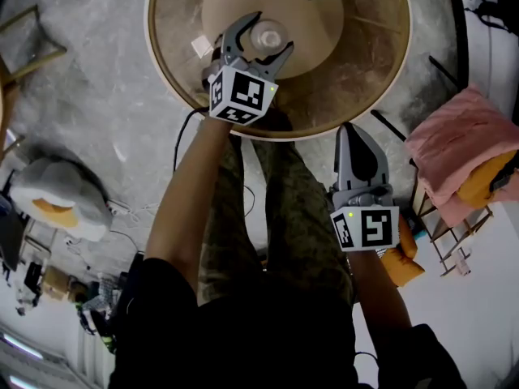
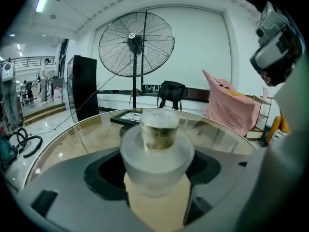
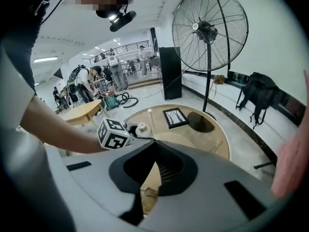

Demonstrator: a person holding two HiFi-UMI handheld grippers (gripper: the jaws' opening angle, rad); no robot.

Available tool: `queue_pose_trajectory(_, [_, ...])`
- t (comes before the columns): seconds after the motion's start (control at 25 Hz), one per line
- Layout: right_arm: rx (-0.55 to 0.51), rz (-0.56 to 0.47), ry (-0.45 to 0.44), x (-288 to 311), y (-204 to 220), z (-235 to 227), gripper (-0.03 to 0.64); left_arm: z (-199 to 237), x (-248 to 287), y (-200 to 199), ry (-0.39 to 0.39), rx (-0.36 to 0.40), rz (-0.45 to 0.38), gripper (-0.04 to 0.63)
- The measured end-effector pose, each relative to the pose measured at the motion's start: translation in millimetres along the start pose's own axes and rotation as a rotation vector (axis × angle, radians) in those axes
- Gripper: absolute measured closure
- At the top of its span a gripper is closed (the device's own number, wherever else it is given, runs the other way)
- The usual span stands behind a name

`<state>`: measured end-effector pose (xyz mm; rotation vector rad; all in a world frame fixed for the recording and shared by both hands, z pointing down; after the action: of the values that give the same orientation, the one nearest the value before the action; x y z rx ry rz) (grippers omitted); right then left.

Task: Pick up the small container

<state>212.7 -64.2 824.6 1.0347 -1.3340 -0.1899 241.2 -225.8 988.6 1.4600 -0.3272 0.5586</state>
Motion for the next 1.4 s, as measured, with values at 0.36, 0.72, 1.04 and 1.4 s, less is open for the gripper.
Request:
queue_pose_trajectory(0.36, [0.022, 0.007, -0.001, -1, 5, 3, 0.601, 7, -7, -6, -0.002, -0.099, -0.036, 0.247])
queue_pose_trajectory(0.72, [0.071, -0.055, 0.038, -11, -15, 4, 0.601, 18, -48, -56, -0.014, -0.107, -0.081, 0.247])
queue_pose_trajectory(1.04, [0.155, -0.139, 0.115, -52, -62, 21, 0.601, 19, -124, -135, -0.003, -0.159, -0.119, 0.247])
queue_pose_trajectory(1.4, [0.138, -0.236, 0.153, -162, -151, 67, 0.601, -8, -264, -244, 0.027, -0.155, -0.106, 0.247])
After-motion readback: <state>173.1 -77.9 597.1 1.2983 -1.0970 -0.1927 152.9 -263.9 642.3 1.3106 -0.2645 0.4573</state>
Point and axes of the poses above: the fingertips, and each gripper's own axes: x forward along the fingers, z to its left, y out of its underside, the point moved 3 cm from there along -x, backward along the fingers, and after that the axes turned 2 degrees about -x, right-handed, at the moved point
